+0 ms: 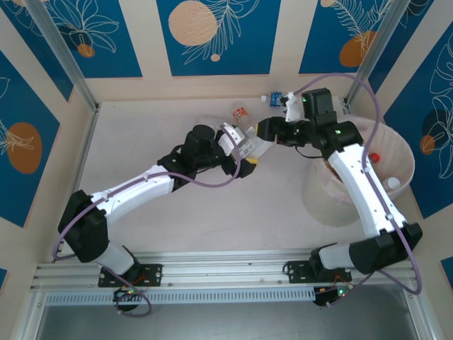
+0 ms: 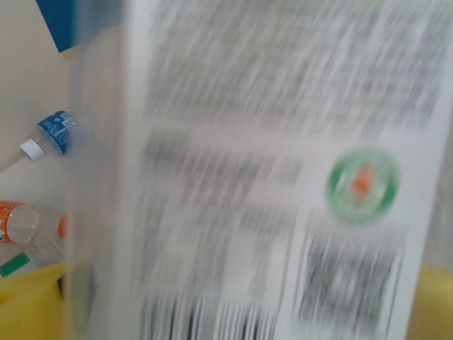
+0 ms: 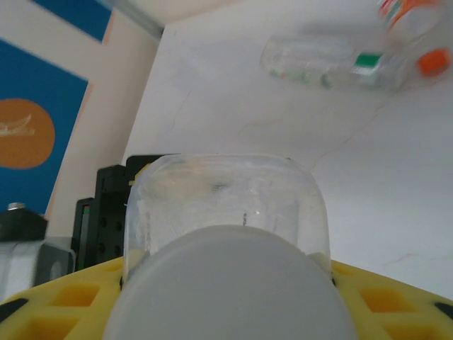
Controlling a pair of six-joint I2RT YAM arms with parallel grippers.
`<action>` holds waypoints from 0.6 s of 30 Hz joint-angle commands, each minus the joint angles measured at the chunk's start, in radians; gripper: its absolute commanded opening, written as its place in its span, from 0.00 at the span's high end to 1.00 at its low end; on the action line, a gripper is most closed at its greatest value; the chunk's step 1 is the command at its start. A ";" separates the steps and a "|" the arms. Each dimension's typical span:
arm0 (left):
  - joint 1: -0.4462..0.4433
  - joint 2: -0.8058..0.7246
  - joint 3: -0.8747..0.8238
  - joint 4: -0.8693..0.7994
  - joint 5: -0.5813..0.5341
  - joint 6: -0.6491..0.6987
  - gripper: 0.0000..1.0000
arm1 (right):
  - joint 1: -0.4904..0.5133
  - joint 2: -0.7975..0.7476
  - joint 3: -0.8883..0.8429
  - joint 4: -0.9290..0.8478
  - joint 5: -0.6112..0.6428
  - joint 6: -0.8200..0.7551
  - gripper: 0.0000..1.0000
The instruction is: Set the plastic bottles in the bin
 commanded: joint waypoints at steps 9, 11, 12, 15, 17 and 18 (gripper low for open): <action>0.011 -0.062 -0.132 0.134 -0.196 -0.068 0.00 | -0.346 -0.402 0.037 -0.077 0.248 -0.059 0.56; 0.013 -0.056 -0.137 0.135 -0.197 -0.076 0.00 | -0.389 -0.429 0.041 -0.090 0.339 -0.070 0.56; 0.014 -0.052 -0.135 0.134 -0.199 -0.080 0.00 | -0.415 -0.435 0.039 -0.099 0.397 -0.070 0.56; 0.014 -0.046 -0.137 0.135 -0.206 -0.086 0.00 | -0.487 -0.430 0.001 -0.098 0.470 -0.072 0.56; 0.016 -0.043 -0.137 0.135 -0.209 -0.087 0.00 | -0.559 -0.406 -0.019 -0.100 0.391 -0.062 0.55; 0.016 -0.043 -0.137 0.134 -0.213 -0.087 0.00 | -0.604 -0.387 -0.020 -0.106 0.322 -0.052 0.55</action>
